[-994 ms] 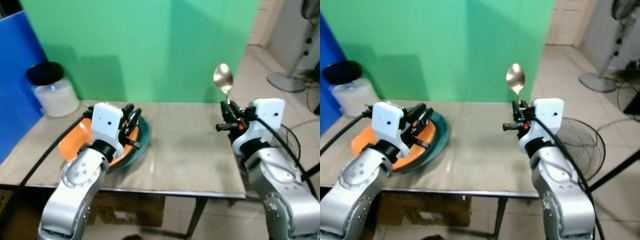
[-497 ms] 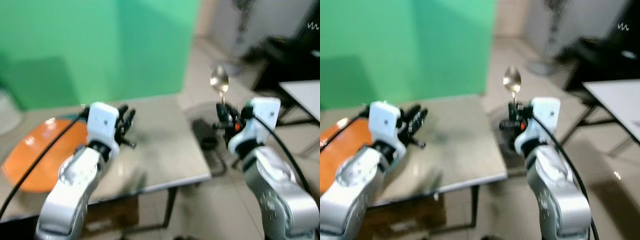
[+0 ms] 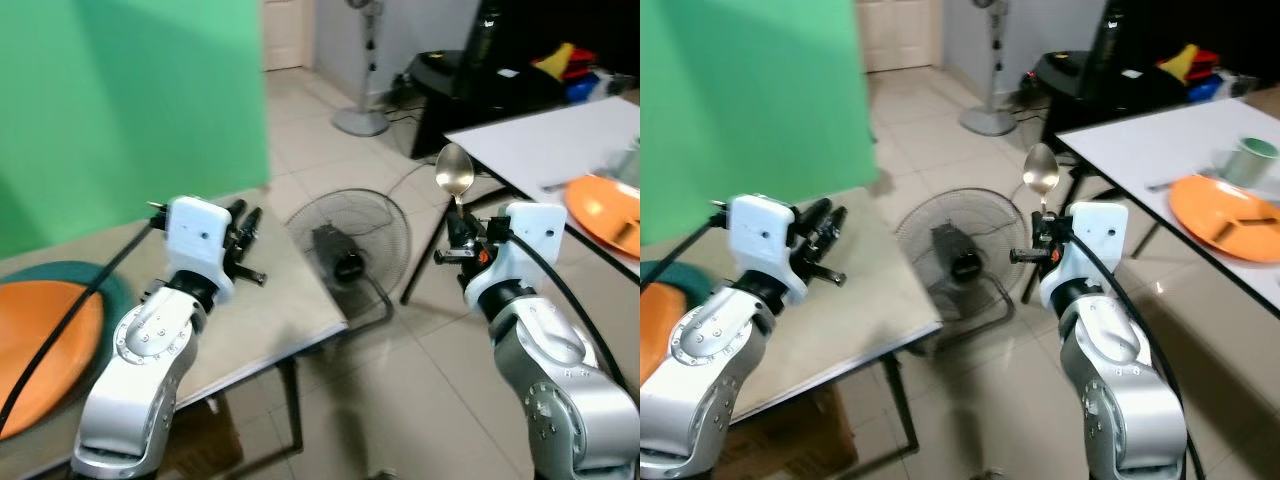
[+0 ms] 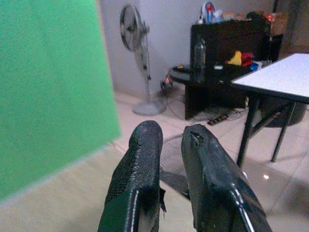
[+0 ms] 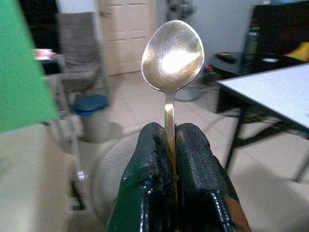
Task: Setting the table
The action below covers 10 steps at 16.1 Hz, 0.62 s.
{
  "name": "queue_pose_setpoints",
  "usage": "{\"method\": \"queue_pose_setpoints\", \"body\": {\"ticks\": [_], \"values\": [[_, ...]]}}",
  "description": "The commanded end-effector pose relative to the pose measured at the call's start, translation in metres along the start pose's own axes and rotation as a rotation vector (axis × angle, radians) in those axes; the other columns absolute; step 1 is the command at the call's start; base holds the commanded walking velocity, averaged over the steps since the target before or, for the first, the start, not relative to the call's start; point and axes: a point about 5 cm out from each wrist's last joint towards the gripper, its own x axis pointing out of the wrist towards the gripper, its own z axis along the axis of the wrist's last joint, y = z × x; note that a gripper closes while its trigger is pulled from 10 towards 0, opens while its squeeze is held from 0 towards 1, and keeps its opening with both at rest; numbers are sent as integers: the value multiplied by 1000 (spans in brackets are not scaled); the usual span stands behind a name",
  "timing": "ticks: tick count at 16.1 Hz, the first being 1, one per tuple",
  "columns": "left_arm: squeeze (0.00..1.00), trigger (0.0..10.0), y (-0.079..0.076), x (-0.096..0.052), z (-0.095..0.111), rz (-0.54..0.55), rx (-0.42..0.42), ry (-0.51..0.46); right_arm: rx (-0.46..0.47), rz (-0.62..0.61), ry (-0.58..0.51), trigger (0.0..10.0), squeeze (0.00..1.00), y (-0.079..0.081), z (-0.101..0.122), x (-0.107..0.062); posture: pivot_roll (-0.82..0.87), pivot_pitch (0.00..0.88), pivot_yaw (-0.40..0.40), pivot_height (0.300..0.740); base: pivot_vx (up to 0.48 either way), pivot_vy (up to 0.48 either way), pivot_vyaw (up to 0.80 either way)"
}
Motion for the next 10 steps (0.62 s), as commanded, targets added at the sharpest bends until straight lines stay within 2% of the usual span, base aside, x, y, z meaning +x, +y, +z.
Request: {"method": "queue_pose_setpoints", "body": {"ticks": [1,2,6,8,10], "values": [[0,10000,2,0,-2,22,10,2,-18,-33,-18,10000,0,-4,2,-1,114,0,4,740,0,0,-763],[0,10000,2,1,-2,29,-15,4,-16,-33,-20,10000,0,-6,3,-2,111,0,3,740,0,0,-763],[0,10000,3,0,-1,26,-6,4,-23,-55,-19,10000,0,-6,2,-3,113,0,0,740,0,0,-763],[0,10000,4,1,-4,29,2,10,-54,-120,-22,10000,0,-9,0,-1,104,0,12,740,0,0,-741],[0,10000,-1,2,-2,5,-3,-4,-53,-124,-21,10000,0,-9,-1,-4,103,0,6,740,0,0,-712]]}}
